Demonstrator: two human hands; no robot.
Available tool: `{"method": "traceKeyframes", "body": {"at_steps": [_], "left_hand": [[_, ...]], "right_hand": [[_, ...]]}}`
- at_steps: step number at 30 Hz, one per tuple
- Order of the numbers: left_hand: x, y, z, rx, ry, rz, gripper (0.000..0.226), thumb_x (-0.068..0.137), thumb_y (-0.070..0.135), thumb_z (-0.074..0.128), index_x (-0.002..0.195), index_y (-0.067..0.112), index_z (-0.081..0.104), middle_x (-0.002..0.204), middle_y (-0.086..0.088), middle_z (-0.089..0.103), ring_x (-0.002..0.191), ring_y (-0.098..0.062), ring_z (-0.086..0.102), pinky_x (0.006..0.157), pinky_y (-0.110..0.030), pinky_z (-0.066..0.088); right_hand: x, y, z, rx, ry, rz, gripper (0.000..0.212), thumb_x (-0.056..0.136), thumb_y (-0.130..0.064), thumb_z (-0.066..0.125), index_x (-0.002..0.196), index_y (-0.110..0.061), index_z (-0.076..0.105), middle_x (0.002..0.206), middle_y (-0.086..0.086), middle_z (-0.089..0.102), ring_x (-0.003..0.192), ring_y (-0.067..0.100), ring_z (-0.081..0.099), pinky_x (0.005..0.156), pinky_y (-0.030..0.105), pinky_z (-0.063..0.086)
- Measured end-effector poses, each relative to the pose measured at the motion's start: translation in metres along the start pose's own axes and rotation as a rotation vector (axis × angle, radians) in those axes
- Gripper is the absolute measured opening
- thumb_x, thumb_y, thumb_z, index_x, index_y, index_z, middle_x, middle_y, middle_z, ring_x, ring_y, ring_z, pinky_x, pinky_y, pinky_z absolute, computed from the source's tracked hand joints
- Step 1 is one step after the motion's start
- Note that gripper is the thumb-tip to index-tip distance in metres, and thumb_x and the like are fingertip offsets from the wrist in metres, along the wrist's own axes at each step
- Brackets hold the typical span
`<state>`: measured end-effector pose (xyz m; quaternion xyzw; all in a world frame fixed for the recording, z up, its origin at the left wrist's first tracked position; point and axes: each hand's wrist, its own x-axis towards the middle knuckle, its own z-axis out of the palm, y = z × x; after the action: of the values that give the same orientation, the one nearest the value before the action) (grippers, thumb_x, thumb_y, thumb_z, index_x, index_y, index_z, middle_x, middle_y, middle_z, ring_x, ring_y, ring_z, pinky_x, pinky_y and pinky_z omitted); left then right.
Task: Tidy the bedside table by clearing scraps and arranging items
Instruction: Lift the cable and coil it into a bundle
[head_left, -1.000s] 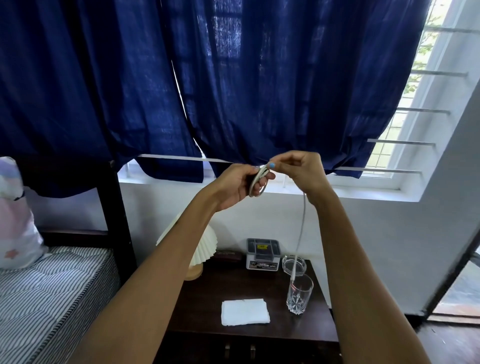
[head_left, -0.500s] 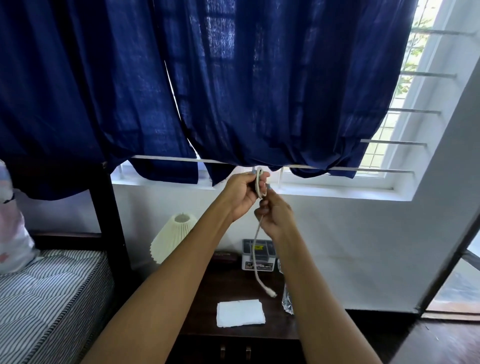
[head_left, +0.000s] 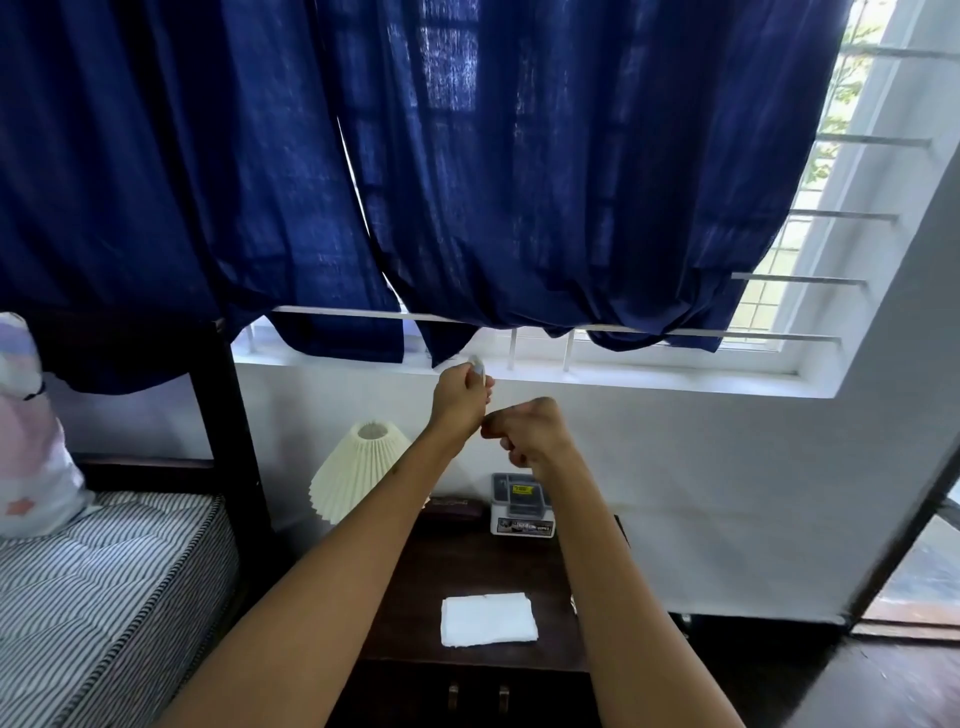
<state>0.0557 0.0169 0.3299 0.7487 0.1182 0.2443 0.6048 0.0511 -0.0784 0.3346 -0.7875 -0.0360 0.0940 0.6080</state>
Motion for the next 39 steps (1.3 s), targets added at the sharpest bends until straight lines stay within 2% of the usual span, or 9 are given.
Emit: {"method": "traceKeyframes", "body": {"at_steps": [3,6,9,14,18,22,27,33,39], "left_hand": [[0.001,-0.008,-0.010,0.205,-0.015,0.098,0.023,0.099,0.009,0.032,0.085,0.004,0.050,0.091,-0.009,0.057,0.083,-0.020,0.053,0.072,-0.027,0.040],[0.001,-0.009,-0.017,0.256,-0.128,0.129,0.034,0.099,0.011,0.032,0.069,0.007,0.047,0.086,-0.011,0.057,0.077,-0.018,0.053,0.072,-0.029,0.041],[-0.004,-0.001,-0.022,0.265,-0.273,0.116,0.035,0.100,0.019,0.033,0.079,0.005,0.056,0.081,-0.010,0.059,0.068,-0.015,0.051,0.073,-0.032,0.045],[-0.026,0.023,-0.030,0.104,-0.420,0.018,0.039,0.100,0.019,0.028,0.099,0.001,0.063,0.074,-0.004,0.057,0.064,-0.012,0.048,0.061,-0.020,0.041],[-0.031,0.039,-0.040,-0.221,-0.576,-0.061,0.039,0.099,0.010,0.028,0.104,-0.010,0.061,0.068,-0.006,0.059,0.059,-0.011,0.047,0.057,-0.020,0.037],[-0.037,0.049,-0.041,-0.529,-0.675,-0.118,0.040,0.098,0.009,0.028,0.095,0.000,0.067,0.100,-0.019,0.049,0.064,-0.007,0.047,0.062,-0.018,0.040],[-0.023,0.043,-0.027,-0.785,-0.505,-0.223,0.040,0.100,0.014,0.028,0.097,-0.007,0.062,0.063,-0.002,0.054,0.061,-0.007,0.045,0.056,-0.013,0.045],[-0.013,0.029,-0.006,-0.901,-0.164,-0.273,0.035,0.101,0.011,0.029,0.085,-0.004,0.056,0.068,-0.007,0.052,0.052,-0.007,0.044,0.049,-0.015,0.043],[-0.011,0.026,-0.002,-0.684,0.072,-0.197,0.036,0.100,0.012,0.035,0.067,0.017,0.048,0.066,-0.004,0.051,0.052,-0.010,0.047,0.058,-0.022,0.038]], "right_hand": [[-0.005,-0.015,-0.013,-0.306,-0.033,-0.153,0.010,0.070,-0.006,0.075,0.079,-0.008,0.077,0.068,0.005,0.064,0.051,0.011,0.044,0.048,0.023,0.036],[-0.009,-0.033,-0.027,-0.433,-0.020,-0.257,0.012,0.073,-0.008,0.075,0.078,-0.018,0.076,0.067,-0.002,0.064,0.054,0.010,0.047,0.059,0.028,0.042],[-0.010,-0.046,-0.038,-0.437,0.018,-0.386,0.013,0.073,-0.008,0.075,0.078,-0.020,0.076,0.071,-0.003,0.067,0.055,0.006,0.048,0.059,0.026,0.039],[-0.007,-0.058,-0.061,-0.270,-0.035,-0.486,0.012,0.067,-0.004,0.081,0.075,-0.012,0.075,0.071,0.001,0.070,0.068,0.008,0.063,0.071,0.023,0.052],[-0.005,-0.049,-0.070,-0.055,-0.156,-0.467,0.010,0.077,-0.002,0.072,0.081,-0.011,0.071,0.073,-0.003,0.067,0.055,-0.006,0.059,0.054,0.009,0.040],[0.010,-0.021,-0.056,0.333,-0.172,-0.348,0.016,0.084,0.002,0.061,0.079,-0.012,0.067,0.062,-0.008,0.069,0.062,0.007,0.053,0.063,0.021,0.038],[0.004,0.006,-0.023,0.656,-0.062,-0.195,0.013,0.088,0.004,0.055,0.086,-0.002,0.066,0.078,0.008,0.068,0.068,0.015,0.059,0.058,0.019,0.053],[-0.016,0.008,0.010,0.786,0.052,-0.054,0.013,0.087,0.009,0.056,0.096,0.011,0.065,0.078,0.017,0.067,0.065,0.021,0.068,0.066,0.027,0.061],[-0.021,0.010,0.016,0.136,0.251,-0.257,0.016,0.079,0.002,0.066,0.068,-0.007,0.073,0.066,0.009,0.071,0.064,0.022,0.071,0.077,0.036,0.059]]}}
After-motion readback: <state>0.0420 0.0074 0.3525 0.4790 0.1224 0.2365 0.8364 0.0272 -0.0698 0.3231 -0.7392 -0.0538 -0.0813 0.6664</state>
